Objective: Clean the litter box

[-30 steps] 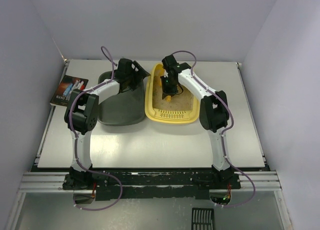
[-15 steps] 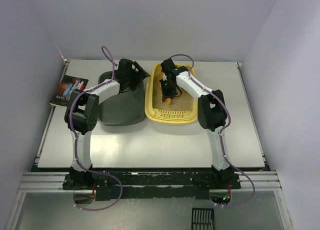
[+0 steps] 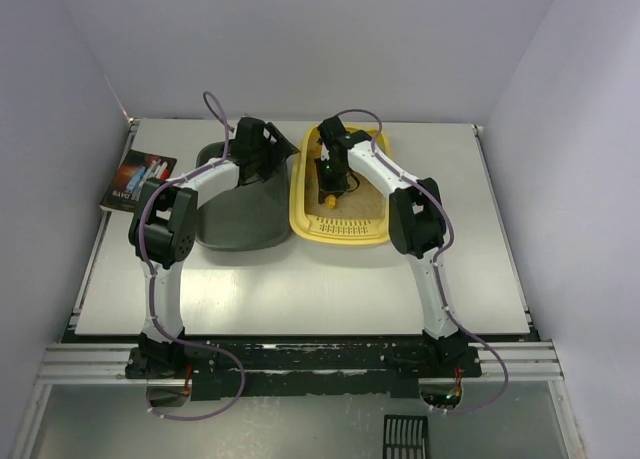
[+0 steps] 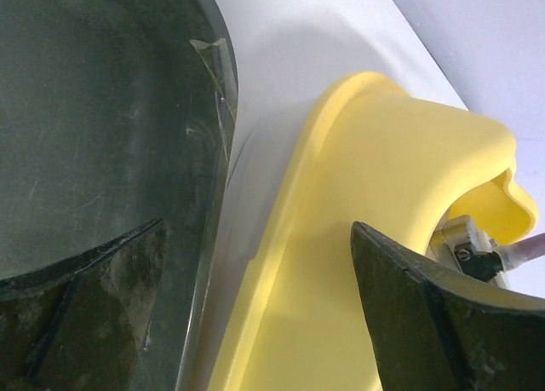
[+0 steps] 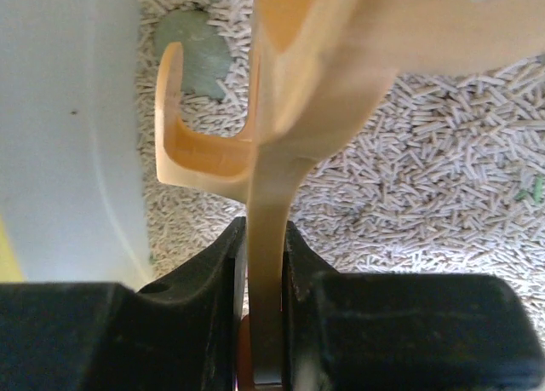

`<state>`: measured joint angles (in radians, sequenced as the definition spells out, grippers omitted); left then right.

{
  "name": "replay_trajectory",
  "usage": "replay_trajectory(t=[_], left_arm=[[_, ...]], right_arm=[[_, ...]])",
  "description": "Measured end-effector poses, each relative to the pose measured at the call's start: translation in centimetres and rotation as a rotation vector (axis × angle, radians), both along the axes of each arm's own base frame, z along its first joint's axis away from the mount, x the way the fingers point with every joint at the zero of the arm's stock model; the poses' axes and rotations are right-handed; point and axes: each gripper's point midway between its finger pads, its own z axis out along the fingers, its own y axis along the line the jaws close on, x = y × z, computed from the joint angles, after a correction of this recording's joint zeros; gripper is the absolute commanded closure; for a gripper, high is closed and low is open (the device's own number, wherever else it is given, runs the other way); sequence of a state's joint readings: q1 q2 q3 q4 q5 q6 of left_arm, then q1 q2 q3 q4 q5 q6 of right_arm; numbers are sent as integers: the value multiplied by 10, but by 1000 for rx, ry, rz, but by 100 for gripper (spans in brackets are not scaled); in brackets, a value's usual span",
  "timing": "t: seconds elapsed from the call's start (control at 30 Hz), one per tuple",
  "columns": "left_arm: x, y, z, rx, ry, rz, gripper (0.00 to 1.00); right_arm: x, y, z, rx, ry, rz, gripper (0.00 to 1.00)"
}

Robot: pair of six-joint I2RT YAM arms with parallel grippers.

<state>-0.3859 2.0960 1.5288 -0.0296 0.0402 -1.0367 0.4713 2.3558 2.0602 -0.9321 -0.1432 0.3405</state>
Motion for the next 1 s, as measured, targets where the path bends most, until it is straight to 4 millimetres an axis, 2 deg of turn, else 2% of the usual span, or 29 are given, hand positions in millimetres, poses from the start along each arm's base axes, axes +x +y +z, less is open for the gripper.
replay_trajectory(t=[0.2,0.63,1.0], left_arm=[[1,2,0,2,-1,7,1],[2,3,0,4,-3,4,1],[4,8,1,-2,-2,8,1]], right_arm=[[1,15,5,109,35,26,100],[-5,27,23,406,154,70,100],[-3,31,13,550,176,87,100]])
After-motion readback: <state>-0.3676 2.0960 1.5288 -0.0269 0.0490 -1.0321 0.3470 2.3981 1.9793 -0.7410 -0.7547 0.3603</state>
